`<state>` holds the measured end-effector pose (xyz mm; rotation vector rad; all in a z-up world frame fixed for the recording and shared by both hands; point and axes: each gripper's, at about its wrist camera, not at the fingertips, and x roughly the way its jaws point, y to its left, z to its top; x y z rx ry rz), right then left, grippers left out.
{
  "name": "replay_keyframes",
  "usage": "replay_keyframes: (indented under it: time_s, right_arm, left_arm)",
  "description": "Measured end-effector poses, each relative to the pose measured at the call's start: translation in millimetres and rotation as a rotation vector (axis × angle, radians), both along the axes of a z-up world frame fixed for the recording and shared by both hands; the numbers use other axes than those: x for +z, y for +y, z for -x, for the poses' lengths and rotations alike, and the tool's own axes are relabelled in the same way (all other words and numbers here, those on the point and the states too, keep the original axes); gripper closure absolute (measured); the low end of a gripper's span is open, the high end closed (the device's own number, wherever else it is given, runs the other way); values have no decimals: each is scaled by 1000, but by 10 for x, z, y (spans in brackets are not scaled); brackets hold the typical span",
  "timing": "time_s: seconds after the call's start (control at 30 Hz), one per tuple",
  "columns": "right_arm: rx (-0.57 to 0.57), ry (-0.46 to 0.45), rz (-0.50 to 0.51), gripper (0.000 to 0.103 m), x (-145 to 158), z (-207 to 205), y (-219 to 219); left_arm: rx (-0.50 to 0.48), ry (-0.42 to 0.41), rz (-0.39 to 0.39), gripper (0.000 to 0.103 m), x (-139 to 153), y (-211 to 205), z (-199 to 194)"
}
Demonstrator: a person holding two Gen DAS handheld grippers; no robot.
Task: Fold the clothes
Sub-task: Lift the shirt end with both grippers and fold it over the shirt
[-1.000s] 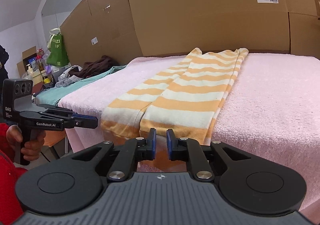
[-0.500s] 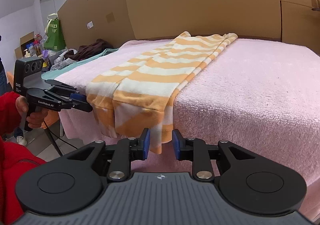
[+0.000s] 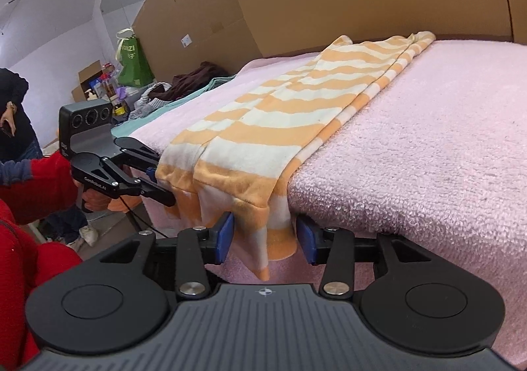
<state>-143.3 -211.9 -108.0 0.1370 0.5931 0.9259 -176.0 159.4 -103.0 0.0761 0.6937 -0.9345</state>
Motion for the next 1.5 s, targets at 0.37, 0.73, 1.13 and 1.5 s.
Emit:
replay_keyframes:
  time_s: [0.37, 0.73, 1.13, 1.5]
  right_arm:
    - [110, 26, -9, 68, 22, -90, -56]
    - [147, 61, -26, 73, -75, -163, -65]
    - [190, 115, -108, 89, 158, -110, -156]
    - [194, 228, -367, 89, 343, -355, -309]
  left_arm:
    - [24, 10, 31, 81, 28, 68, -15]
    - [10, 63, 49, 93, 30, 12, -60]
    - [-14, 45, 92, 96, 342, -41, 33]
    - [81, 151, 389, 96, 554, 156, -224]
